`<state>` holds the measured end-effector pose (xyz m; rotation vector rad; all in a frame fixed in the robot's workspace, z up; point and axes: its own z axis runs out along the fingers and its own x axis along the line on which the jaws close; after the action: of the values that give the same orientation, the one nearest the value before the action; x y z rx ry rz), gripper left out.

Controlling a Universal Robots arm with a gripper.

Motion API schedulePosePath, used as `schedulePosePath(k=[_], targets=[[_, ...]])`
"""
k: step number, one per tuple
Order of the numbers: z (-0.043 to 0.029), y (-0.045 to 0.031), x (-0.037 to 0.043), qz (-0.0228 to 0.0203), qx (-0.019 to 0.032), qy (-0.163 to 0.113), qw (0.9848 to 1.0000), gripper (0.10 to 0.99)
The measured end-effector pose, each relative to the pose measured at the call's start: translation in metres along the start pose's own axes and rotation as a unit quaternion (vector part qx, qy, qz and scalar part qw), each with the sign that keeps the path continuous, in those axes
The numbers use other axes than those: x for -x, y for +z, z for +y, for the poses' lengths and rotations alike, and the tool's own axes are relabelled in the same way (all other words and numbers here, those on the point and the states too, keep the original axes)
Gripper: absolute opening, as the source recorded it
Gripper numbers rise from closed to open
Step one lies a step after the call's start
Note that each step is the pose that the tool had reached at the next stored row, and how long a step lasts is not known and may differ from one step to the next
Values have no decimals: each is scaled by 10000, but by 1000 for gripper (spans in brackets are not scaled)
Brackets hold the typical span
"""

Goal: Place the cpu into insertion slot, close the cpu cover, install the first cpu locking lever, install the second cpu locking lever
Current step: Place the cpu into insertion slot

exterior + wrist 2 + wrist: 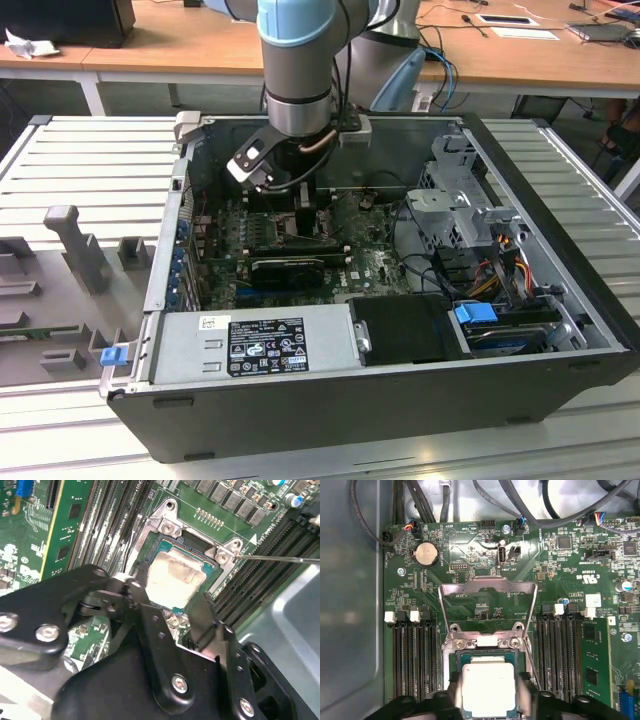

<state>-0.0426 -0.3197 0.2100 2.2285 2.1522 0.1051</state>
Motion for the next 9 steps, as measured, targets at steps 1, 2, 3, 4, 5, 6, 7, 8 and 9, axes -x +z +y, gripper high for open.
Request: schedulePosePath(k=[1,2,3,4,5,6,7,8,9], targets=[[3,-10,0,0,-6,0,10000,467],[6,-14,-1,0,-12,2,10000,467],[8,-19,-1,-1,-19,2,10000,408],[10,-24,-1,-2,-26,2,10000,408],[13,-37,-1,-4,-39,3,10000,286],[14,-56,-1,-11,-44,3,10000,165],[16,-73,-2,-15,-47,2,10000,106],[18,-92,-2,-16,-51,2,10000,106],[19,-106,-2,-16,-55,2,10000,106]])
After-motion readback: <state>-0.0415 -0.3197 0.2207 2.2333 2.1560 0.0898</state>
